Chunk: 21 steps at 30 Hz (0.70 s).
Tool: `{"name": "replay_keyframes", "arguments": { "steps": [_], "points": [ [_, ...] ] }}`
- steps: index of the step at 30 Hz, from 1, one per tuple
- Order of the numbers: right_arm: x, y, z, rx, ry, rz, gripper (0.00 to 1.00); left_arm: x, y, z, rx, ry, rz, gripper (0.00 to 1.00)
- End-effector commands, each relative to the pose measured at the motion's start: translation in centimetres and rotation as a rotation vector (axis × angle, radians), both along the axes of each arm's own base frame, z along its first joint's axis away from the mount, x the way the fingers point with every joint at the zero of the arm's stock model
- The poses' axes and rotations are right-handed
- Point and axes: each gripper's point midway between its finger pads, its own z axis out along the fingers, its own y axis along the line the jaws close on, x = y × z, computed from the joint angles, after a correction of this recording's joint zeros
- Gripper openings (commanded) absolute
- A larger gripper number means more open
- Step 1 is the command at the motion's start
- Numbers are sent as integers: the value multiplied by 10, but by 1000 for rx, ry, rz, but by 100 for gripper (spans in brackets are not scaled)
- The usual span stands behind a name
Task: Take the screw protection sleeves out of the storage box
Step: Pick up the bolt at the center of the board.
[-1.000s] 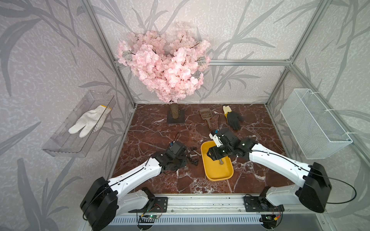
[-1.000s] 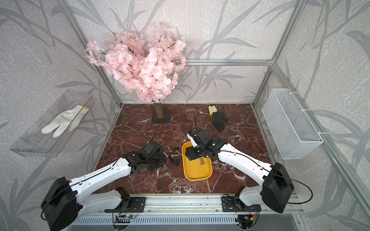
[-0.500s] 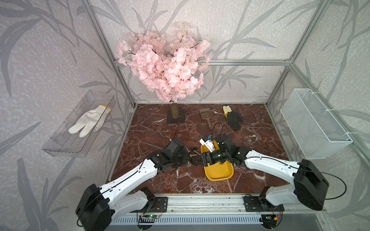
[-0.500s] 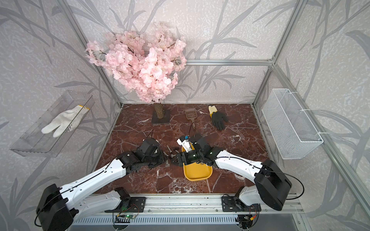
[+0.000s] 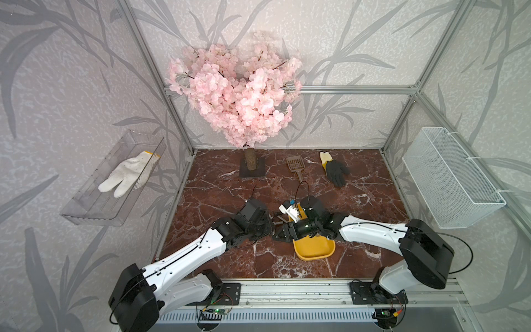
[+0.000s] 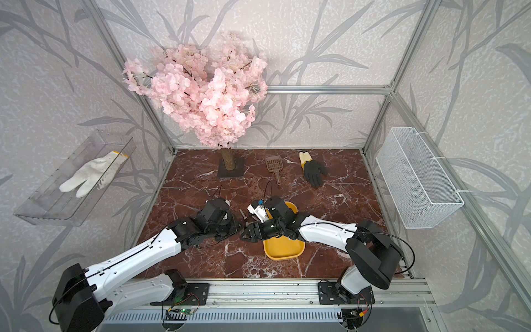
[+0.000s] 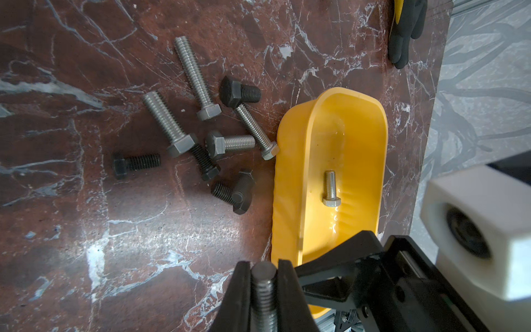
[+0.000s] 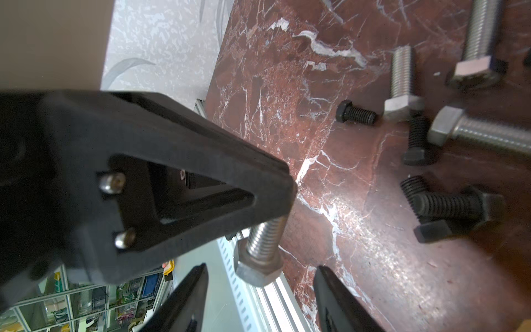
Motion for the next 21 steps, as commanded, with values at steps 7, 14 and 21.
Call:
{"name": "replay_keyframes", "arguments": {
  "steps": [7,14,21],
  "points": [
    [9,22,18,92,15,5,50,6,-15,18,-78,-42,2,8],
    [9,25,23,109,26,8,23,5,-13,18,-87,-49,6,9],
    [17,-6,13,-38,-34,-71,12,8,4,17,-36,-86,53,56]
  ]
}}
